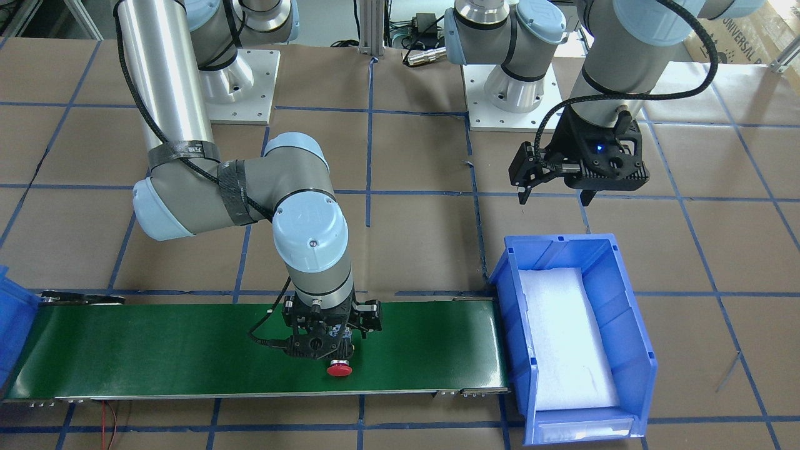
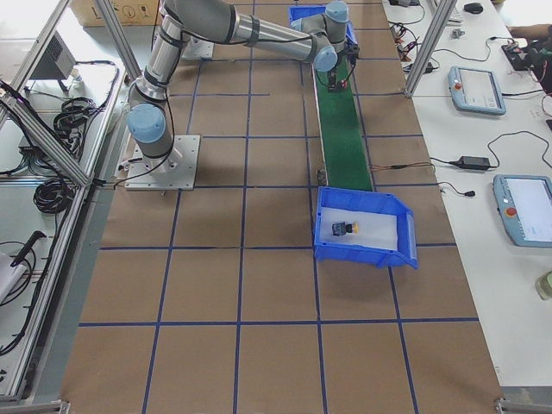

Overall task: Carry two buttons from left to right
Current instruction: 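Grasp the red button with the right gripper and lift it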

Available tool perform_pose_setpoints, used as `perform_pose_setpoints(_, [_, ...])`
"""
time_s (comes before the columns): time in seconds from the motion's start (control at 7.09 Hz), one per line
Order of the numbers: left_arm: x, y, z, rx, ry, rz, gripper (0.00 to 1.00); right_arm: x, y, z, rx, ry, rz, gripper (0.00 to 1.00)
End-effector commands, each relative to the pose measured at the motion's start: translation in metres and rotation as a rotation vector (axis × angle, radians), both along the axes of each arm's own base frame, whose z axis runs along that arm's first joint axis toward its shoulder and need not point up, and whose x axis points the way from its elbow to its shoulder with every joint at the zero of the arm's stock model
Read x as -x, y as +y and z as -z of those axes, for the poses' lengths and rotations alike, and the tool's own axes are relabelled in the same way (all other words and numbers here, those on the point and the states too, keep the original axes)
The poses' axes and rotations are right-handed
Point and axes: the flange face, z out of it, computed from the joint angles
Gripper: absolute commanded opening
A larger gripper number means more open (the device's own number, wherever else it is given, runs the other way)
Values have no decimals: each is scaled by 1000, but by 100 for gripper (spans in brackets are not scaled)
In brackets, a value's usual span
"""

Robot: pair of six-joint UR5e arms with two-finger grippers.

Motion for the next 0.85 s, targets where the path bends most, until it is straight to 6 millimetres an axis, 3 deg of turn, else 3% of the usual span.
perform_pose_setpoints(0.0, [0, -6, 9, -19, 4, -3, 100, 5, -3, 1, -2, 2, -2, 68])
perform_pose_setpoints(0.14, [0, -6, 9, -19, 3, -3, 100, 8, -4, 1, -3, 3, -5, 52])
perform_pose_setpoints(0.28, [0, -6, 9, -19, 3, -1, 100, 9, -5, 2, -7, 3, -4, 26])
perform_pose_setpoints(0.42, [0, -9, 11, -22, 4, -3, 100, 11, -6, 2, -5, 7, -22, 8])
perform_pose_setpoints(0.56, [0, -9, 12, -24, 4, -1, 100, 16, -9, -2, 6, 13, -52, 6])
perform_pose_setpoints(0.71, [0, -9, 14, -28, 6, -3, 100, 38, -25, -19, 22, 15, -62, 6])
